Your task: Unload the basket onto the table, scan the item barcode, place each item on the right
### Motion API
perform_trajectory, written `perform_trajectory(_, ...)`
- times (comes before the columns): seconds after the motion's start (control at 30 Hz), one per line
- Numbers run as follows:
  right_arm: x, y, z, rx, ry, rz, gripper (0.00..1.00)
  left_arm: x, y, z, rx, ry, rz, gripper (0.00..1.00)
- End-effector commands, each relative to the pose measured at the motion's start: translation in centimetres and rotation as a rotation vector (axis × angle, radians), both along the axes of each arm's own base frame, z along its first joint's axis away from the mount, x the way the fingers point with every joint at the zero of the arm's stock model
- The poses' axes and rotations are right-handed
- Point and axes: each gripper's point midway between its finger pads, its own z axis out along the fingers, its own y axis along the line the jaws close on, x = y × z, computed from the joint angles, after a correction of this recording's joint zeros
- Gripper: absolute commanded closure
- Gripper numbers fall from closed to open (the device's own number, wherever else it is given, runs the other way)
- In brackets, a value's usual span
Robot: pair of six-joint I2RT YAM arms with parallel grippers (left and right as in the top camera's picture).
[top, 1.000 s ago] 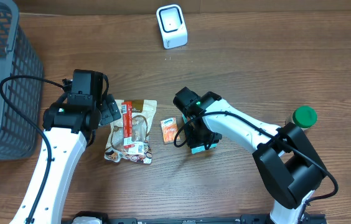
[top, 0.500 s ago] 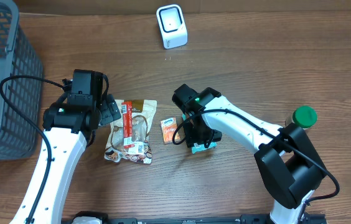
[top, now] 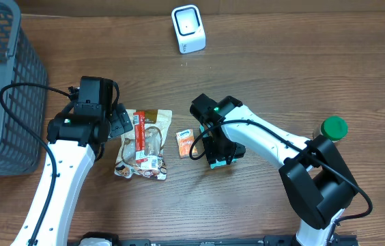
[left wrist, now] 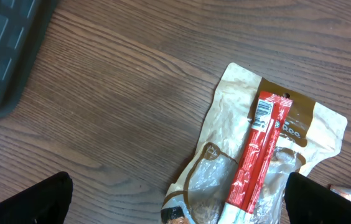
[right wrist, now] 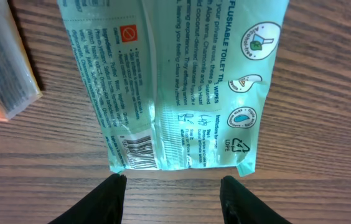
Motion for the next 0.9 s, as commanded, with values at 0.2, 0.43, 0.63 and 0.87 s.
perform_trajectory(0.2,0.7,0.7,0.2,0.025,-0.028,-0.001,0.55,0.3,0.2,0.7,0.011,-0.021,0.002,0.01)
perform_trajectory(0.43,0.7,0.7,-1.4,0.039,-0.046,-0.001,0.55,0.3,0.2,0.8,0.011,-0.022,0.002,0.01)
perform_trajectory(0.63,0.8,0.8,-1.9,0.050,-0.060,-0.001,0.59,0.3,0.2,0.8,0.011,-0.022,0.002,0.00)
perform_trajectory(0.87,2.6,2.2,0.2,0.085,-0.103,-0.001,0.46,0.3,0.2,0.7,0.011,-0.021,0.002,0.00)
